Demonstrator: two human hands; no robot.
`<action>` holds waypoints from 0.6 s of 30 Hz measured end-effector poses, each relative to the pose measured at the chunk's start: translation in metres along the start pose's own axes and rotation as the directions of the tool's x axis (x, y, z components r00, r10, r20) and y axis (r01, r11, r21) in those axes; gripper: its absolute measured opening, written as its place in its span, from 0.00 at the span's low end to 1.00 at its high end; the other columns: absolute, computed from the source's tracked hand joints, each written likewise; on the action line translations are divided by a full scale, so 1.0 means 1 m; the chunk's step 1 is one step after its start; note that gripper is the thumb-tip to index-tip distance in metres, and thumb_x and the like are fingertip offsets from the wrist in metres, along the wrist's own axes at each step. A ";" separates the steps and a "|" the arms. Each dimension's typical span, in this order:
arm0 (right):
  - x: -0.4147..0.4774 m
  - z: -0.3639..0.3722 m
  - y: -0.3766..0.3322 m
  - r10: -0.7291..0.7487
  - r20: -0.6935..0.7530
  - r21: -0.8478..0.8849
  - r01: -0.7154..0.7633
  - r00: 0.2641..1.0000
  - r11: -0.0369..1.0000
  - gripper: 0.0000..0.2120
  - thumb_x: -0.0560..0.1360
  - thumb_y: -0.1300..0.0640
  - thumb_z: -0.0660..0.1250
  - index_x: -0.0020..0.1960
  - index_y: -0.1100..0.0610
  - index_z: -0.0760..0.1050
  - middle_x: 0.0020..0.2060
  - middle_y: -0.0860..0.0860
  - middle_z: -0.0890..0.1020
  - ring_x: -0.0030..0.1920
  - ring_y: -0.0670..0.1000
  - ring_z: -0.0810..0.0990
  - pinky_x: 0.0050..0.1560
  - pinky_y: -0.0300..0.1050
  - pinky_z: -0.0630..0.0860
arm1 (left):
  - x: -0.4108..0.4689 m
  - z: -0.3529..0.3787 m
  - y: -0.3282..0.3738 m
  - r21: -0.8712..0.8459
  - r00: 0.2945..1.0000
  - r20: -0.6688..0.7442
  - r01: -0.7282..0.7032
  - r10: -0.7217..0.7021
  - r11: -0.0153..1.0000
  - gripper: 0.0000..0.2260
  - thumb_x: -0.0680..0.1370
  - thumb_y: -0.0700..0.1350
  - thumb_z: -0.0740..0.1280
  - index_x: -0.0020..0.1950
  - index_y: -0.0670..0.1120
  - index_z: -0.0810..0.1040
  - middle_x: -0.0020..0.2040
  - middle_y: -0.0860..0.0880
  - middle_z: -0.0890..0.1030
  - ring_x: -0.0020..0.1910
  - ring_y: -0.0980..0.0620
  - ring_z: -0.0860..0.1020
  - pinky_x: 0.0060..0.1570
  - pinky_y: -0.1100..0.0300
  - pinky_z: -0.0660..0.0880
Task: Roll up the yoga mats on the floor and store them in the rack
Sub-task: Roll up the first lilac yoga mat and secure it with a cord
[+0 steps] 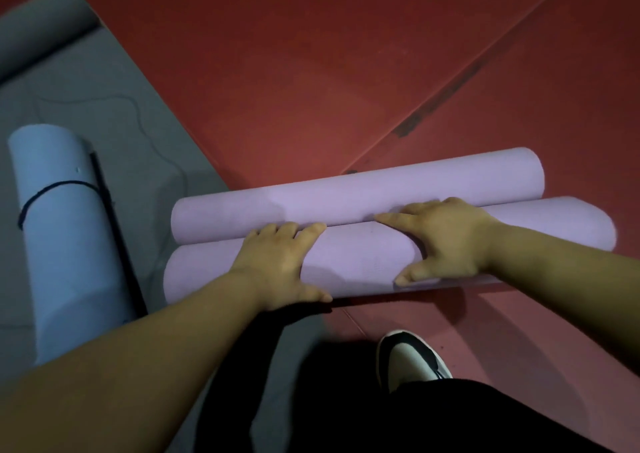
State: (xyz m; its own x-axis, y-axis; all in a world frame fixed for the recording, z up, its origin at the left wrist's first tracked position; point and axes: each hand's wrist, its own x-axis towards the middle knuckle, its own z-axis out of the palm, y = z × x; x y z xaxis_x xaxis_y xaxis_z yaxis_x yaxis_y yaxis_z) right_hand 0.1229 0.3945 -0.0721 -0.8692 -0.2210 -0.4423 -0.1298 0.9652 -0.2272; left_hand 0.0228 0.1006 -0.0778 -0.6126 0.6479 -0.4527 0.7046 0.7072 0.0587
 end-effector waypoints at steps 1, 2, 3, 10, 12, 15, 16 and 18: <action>-0.010 -0.002 -0.004 -0.011 0.011 0.029 0.011 1.000 1.000 0.52 0.62 0.17 0.58 0.80 0.34 0.46 0.69 0.43 0.74 0.68 0.51 0.75 0.63 0.54 0.73 | -0.011 0.000 0.003 -0.027 1.000 0.008 -0.029 0.029 0.999 0.53 0.62 0.81 0.63 0.81 0.61 0.52 0.72 0.51 0.70 0.67 0.44 0.70 0.68 0.47 0.68; -0.022 -0.002 -0.009 -0.019 0.029 0.056 0.018 0.999 0.998 0.52 0.61 0.16 0.58 0.79 0.34 0.48 0.70 0.41 0.74 0.69 0.49 0.74 0.65 0.53 0.73 | -0.024 0.001 0.007 -0.057 0.998 0.020 -0.061 0.063 0.996 0.52 0.62 0.81 0.63 0.80 0.61 0.54 0.72 0.52 0.72 0.66 0.45 0.72 0.67 0.48 0.70; -0.036 0.000 -0.014 -0.032 0.057 0.091 0.027 0.998 0.995 0.51 0.61 0.16 0.59 0.79 0.34 0.51 0.71 0.38 0.73 0.70 0.47 0.73 0.67 0.51 0.72 | -0.038 0.002 0.012 -0.091 0.994 0.047 -0.093 0.098 0.992 0.51 0.62 0.81 0.64 0.80 0.61 0.56 0.71 0.53 0.73 0.65 0.46 0.74 0.66 0.49 0.71; -0.063 0.034 -0.042 -0.073 0.141 0.201 0.043 0.987 0.979 0.40 0.68 0.16 0.47 0.77 0.29 0.52 0.67 0.38 0.75 0.67 0.46 0.75 0.69 0.48 0.71 | -0.085 0.029 0.038 -0.288 0.974 0.203 -0.044 0.106 0.957 0.45 0.56 0.77 0.69 0.71 0.67 0.63 0.59 0.57 0.78 0.58 0.50 0.77 0.59 0.52 0.75; -0.054 0.036 -0.037 -0.033 0.091 0.232 0.011 0.995 0.973 0.41 0.69 0.17 0.44 0.77 0.32 0.56 0.67 0.37 0.75 0.68 0.45 0.74 0.70 0.47 0.70 | -0.077 0.029 0.032 -0.346 0.970 0.206 -0.049 0.127 0.937 0.45 0.56 0.78 0.70 0.70 0.68 0.64 0.60 0.58 0.78 0.59 0.52 0.77 0.60 0.51 0.75; -0.046 0.041 -0.029 0.002 0.047 0.271 -0.015 0.999 0.962 0.37 0.74 0.22 0.49 0.78 0.37 0.61 0.71 0.38 0.74 0.71 0.44 0.72 0.73 0.43 0.66 | -0.068 0.030 0.024 -0.351 0.965 0.227 -0.044 0.130 0.935 0.49 0.56 0.81 0.67 0.73 0.67 0.60 0.65 0.57 0.76 0.64 0.51 0.75 0.65 0.50 0.72; -0.044 0.042 -0.027 0.013 0.041 0.275 -0.024 0.999 0.961 0.36 0.75 0.25 0.52 0.79 0.38 0.61 0.72 0.39 0.73 0.72 0.44 0.70 0.74 0.42 0.65 | -0.066 0.030 0.024 -0.337 0.964 0.233 -0.045 0.129 0.941 0.50 0.56 0.82 0.66 0.75 0.66 0.59 0.67 0.56 0.75 0.65 0.50 0.74 0.67 0.50 0.71; -0.040 0.042 -0.025 0.036 0.040 0.290 -0.046 0.999 0.956 0.35 0.76 0.27 0.56 0.80 0.39 0.60 0.75 0.42 0.71 0.75 0.45 0.67 0.76 0.41 0.61 | -0.063 0.030 0.023 -0.308 0.963 0.239 -0.049 0.127 0.950 0.52 0.57 0.83 0.64 0.77 0.65 0.57 0.69 0.55 0.72 0.67 0.49 0.71 0.68 0.50 0.69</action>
State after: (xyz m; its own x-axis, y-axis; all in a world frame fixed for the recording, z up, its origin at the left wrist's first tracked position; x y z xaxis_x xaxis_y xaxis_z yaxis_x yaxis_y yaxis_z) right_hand 0.1806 0.3735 -0.0855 -0.8537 -0.1912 -0.4844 0.0544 0.8924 -0.4480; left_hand 0.0881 0.0681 -0.0747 -0.4143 0.6461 -0.6410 0.5896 0.7271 0.3517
